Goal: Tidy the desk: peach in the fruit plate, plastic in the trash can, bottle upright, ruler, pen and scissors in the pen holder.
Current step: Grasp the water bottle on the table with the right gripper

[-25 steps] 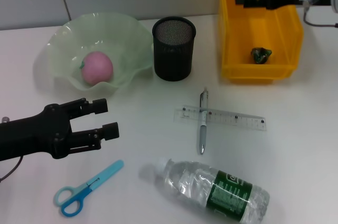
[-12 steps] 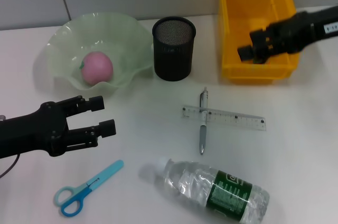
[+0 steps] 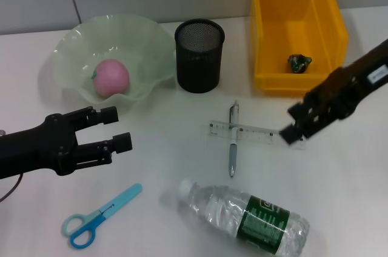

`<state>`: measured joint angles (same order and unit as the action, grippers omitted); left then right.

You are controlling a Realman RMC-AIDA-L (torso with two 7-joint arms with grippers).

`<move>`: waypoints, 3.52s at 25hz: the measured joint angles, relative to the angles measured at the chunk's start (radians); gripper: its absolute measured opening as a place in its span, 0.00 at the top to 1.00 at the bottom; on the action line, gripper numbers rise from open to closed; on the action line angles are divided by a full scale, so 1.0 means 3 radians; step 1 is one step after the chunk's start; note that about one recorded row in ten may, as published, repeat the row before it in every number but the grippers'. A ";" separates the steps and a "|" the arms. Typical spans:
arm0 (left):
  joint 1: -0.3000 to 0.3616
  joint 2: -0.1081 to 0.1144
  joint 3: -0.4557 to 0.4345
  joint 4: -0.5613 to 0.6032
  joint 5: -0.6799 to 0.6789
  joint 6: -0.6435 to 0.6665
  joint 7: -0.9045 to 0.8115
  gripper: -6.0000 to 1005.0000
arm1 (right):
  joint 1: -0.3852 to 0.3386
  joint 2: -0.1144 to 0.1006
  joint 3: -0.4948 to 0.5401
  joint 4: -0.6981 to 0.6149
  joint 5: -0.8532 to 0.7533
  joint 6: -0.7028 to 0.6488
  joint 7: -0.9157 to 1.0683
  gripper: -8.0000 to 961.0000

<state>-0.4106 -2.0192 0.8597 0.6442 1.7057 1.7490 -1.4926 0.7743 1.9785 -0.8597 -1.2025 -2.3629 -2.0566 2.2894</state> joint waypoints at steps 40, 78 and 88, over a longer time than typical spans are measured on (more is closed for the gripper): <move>0.0055 -0.0008 -0.0028 -0.0017 0.0003 0.0054 -0.0036 0.22 | 0.0633 0.0353 -0.1561 0.0988 -0.0540 0.0643 -0.0084 0.23; 0.0108 0.0038 -0.0026 0.0000 0.0026 0.0214 0.0093 0.22 | 0.0659 0.0369 -0.1999 0.1486 -0.0163 0.1168 -0.0097 0.22; 0.0083 0.0057 -0.0028 0.0006 0.0026 0.0225 0.0093 0.23 | 0.0667 0.0374 -0.2206 0.1480 -0.0114 0.1273 -0.0068 0.22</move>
<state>-0.3857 -2.0022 0.8513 0.6459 1.7134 1.8165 -1.4648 0.9745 2.0907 -1.5215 -0.7586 -2.3971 -1.6747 2.2690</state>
